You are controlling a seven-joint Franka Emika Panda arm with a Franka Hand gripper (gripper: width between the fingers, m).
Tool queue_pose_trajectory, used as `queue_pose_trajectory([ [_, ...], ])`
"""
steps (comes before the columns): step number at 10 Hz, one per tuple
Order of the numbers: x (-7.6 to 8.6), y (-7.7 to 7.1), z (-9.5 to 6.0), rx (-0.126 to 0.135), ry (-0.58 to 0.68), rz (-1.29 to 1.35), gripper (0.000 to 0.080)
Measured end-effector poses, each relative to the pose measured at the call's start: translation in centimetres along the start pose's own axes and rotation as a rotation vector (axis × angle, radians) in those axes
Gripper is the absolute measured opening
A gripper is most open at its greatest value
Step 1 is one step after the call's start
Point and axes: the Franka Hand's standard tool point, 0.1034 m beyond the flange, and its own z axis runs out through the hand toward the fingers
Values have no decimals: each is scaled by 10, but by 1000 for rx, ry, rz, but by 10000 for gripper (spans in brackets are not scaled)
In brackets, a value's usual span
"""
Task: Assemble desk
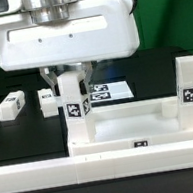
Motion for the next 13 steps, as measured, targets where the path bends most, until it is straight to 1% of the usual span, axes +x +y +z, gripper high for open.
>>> queue_pose_trajectory([
  [2, -1, 0, 0, 7, -12, 190, 289],
  [4, -3, 0, 0, 2, -26, 377, 290],
  [6, -3, 0, 1, 5, -28, 499, 290],
  [7, -4, -1, 1, 6, -29, 555, 353],
  [8, -4, -1, 1, 6, -30, 553, 489],
  [9, -4, -1, 1, 6, -30, 508, 489],
  [10, -5, -1, 2, 1, -33, 461, 614],
  [11, -8, -2, 3, -10, -44, 409, 638],
  [13, -9, -3, 4, -9, -45, 162, 647],
])
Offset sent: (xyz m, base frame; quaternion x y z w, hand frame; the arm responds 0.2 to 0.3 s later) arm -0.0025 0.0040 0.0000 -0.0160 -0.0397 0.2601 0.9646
